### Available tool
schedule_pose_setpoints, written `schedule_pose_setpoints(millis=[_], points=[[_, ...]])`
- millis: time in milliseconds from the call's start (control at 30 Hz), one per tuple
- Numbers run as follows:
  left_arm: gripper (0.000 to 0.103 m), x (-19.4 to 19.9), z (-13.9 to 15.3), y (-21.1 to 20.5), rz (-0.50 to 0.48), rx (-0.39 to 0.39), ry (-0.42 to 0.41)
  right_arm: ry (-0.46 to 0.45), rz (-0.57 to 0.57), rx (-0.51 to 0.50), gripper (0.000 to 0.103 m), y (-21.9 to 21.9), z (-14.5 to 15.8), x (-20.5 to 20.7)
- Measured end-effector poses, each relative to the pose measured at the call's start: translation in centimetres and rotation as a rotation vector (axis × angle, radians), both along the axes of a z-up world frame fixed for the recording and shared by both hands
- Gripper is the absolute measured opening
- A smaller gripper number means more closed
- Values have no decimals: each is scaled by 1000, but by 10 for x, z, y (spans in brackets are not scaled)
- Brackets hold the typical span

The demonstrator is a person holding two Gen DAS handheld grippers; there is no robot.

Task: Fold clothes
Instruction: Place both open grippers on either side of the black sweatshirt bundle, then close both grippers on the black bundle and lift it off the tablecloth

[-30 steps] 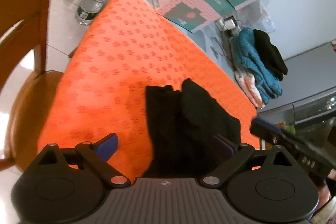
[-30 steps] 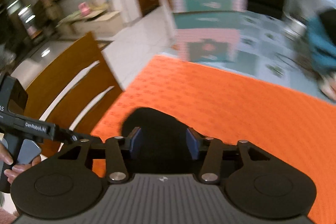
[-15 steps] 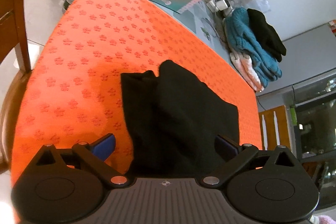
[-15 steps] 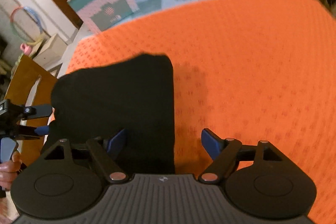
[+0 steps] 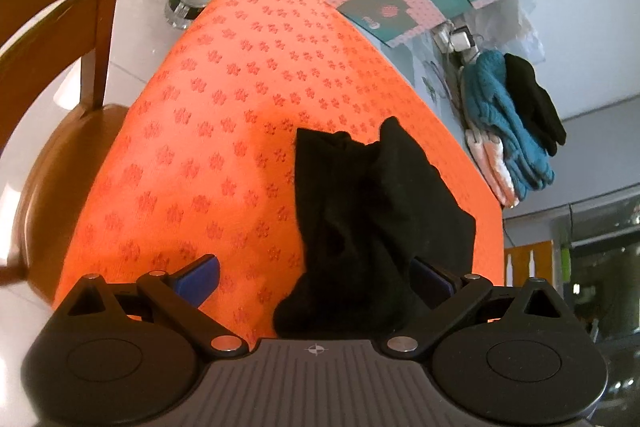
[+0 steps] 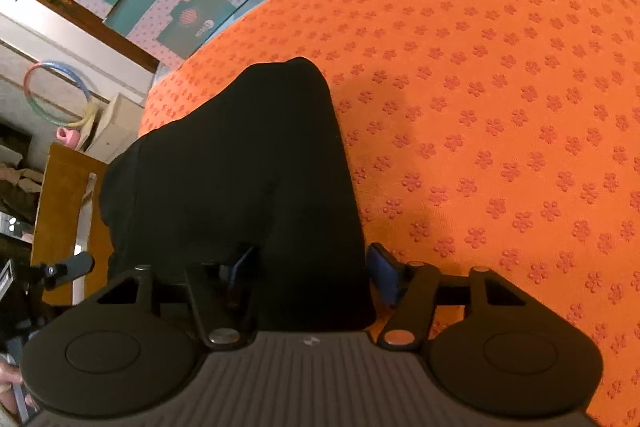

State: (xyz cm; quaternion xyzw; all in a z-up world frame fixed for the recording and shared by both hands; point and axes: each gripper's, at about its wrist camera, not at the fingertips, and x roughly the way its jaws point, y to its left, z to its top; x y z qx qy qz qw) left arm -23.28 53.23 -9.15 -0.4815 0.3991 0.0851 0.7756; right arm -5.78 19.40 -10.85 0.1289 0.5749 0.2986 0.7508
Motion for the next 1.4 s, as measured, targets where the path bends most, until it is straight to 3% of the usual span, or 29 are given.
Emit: schedule_pose_setpoints(millis=[167,300,467,567,833,1200,1367,1400], points=[[101,-2,3,-4,29,-17,-6,19,-45,12,42,1,7,-1],[103,-3,10,-13,142,-56,40,36,-98,22,34,0,17,-2],[103,-4,1,-24,253,-253,97,98,-190,35,33,0,34,-1],[103,-8,2,-34,348,-338,74,146,-241,48,32,0,43,1],[103,25,-7,-65,267,-528,31,185,-290,63,32,6,61,4],[102,59,-22,-93,225,-691,-13,151,-248,61,33,16,72,4],[59,51,-18,-81,260,-676,-72,111,-190,59,36,19,74,3],[55,48,-19,-79,278,-685,-73,104,-180,58,38,20,74,3]])
